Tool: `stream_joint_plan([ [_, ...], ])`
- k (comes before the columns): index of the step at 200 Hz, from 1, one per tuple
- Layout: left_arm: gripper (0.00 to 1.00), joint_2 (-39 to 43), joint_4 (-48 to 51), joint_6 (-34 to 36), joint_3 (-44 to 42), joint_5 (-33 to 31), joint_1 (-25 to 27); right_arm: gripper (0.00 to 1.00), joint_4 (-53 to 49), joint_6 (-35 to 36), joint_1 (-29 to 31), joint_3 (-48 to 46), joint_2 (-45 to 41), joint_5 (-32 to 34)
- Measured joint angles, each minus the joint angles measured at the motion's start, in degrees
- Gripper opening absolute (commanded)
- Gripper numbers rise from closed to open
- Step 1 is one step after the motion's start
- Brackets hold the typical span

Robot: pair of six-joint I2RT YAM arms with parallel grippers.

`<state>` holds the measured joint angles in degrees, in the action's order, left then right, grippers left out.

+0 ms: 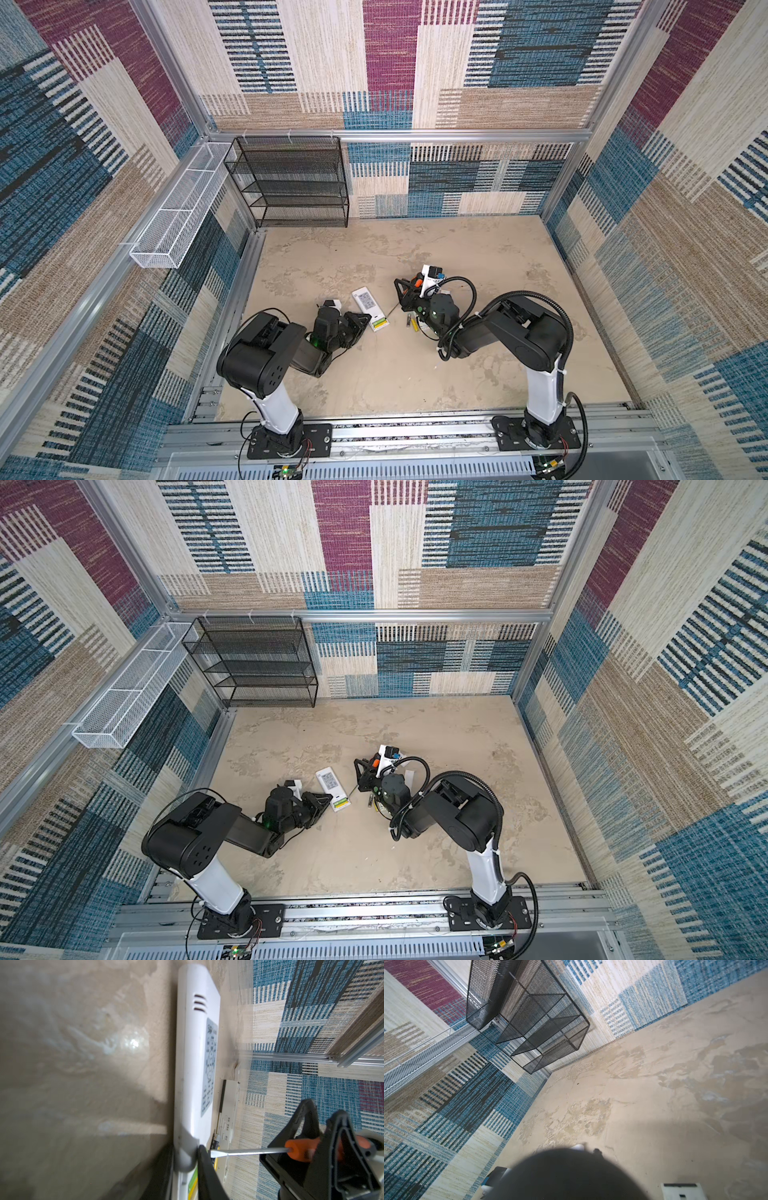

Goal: Unload the batteries from the remote control

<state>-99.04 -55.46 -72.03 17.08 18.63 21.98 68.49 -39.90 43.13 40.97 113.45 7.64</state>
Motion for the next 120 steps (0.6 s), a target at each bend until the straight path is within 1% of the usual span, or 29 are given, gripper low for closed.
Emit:
stream_joint_plan([
  [59,0.0,0.09,-0.02,0.0,-0.09,-0.02,-0.02,0.0,-1.99,-5.38,-0.79,-0.74,-0.76,0.33],
  [71,0.0,0.07,0.0,-0.42,-0.11,0.48,0.02,0.0,-2.95,-7.93,-0.72,-1.18,-0.96,-2.19],
  [87,0.0,0.07,0.0,-0.42,-0.17,0.92,0.0,0.0,-3.26,-9.33,-0.79,-1.4,-1.01,-4.72],
  [120,0.0,0.13,0.0,-0.46,-0.28,1.36,0.0,0.0,-3.87,-11.69,-1.55,-1.73,-1.07,-6.1],
])
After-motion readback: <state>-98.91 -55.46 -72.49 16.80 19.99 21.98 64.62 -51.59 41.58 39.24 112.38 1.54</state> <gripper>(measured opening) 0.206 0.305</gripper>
